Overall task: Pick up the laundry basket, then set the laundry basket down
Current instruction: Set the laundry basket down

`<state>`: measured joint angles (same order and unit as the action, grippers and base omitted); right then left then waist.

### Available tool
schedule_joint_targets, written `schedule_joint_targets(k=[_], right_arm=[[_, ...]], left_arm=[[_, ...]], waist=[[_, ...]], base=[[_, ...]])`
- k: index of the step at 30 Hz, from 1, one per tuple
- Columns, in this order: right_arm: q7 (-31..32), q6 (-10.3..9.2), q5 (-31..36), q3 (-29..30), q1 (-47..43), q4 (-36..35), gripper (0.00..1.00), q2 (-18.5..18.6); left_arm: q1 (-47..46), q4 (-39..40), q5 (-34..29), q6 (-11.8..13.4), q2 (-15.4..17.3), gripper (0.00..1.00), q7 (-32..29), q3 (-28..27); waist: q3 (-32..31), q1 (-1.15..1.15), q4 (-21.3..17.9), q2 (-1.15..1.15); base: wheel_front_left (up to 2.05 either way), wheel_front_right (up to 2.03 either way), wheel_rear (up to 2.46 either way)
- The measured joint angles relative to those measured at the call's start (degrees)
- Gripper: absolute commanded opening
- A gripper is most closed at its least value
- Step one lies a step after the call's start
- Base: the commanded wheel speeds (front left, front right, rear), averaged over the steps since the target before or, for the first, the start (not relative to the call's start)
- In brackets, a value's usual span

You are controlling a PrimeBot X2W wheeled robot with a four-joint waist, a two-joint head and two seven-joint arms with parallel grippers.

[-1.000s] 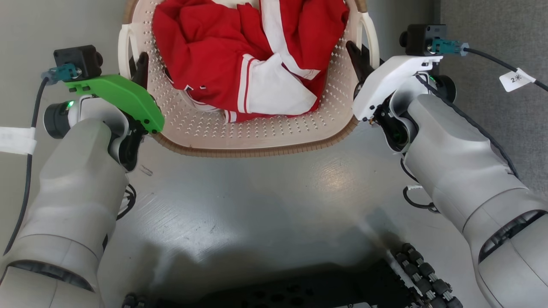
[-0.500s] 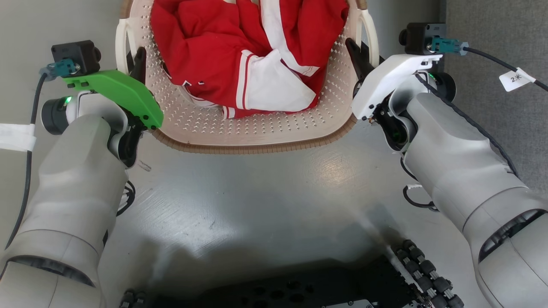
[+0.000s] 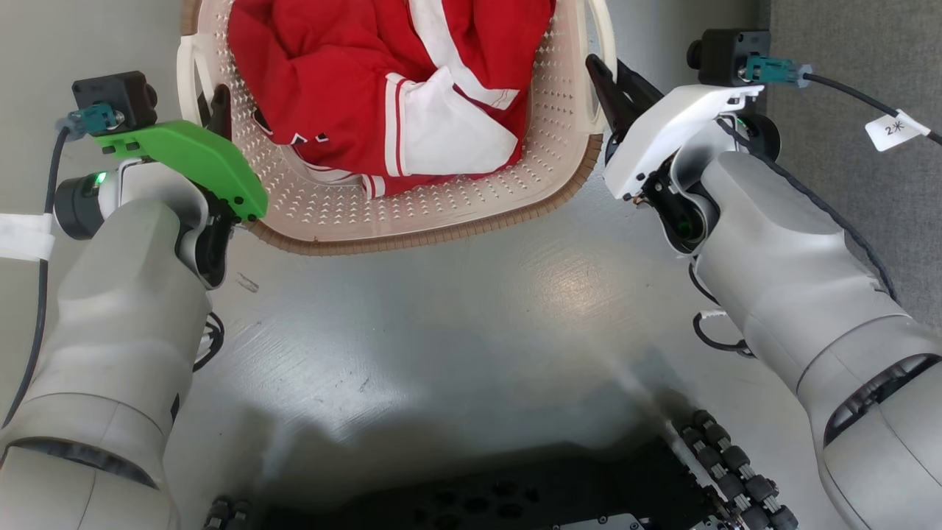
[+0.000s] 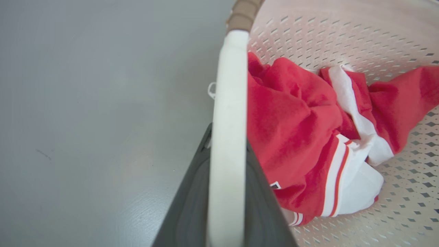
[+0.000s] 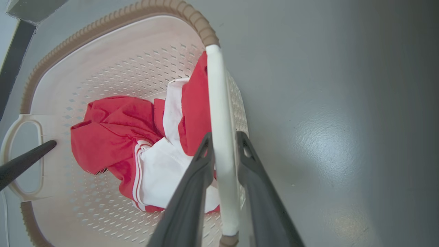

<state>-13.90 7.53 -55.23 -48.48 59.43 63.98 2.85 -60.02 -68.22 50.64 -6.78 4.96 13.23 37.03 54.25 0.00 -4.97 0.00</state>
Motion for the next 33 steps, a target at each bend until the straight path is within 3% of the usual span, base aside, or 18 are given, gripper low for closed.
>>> schedule_joint_targets(k=[1, 2, 18, 33], right_arm=[[-0.02, 0.00, -0.21, -0.02, 0.00, 0.10, 0.66, -0.01], [-0.02, 0.00, -0.27, -0.02, 0.00, 0.23, 1.00, 0.00], [-0.18, -0.02, -0.81, -0.41, -0.02, 1.36, 1.00, 0.51], [-0.21, -0.02, -1.43, -1.60, -2.99, 1.57, 1.00, 0.54]], left_arm=[[0.00, -0.05, 0.10, -0.02, -0.04, 0.12, 0.00, -0.31], [0.00, -0.15, 0.16, -0.02, -0.08, 0.98, 0.01, -0.37], [-0.19, -1.51, 0.15, -0.23, -0.05, 1.00, 0.51, 0.14], [4.07, -2.61, 0.16, -0.27, 0.04, 1.00, 0.69, 0.22]], waist=[[0.01, 0.00, 0.00, 0.00], [0.01, 0.00, 0.00, 0.00], [-1.14, 0.00, -0.05, 0.00], [-7.29, 0.00, -0.44, 0.00]], base=[[0.00, 0.00, 0.00], [0.00, 0.00, 0.00], [0.00, 0.00, 0.00], [0.00, 0.00, 0.00]])
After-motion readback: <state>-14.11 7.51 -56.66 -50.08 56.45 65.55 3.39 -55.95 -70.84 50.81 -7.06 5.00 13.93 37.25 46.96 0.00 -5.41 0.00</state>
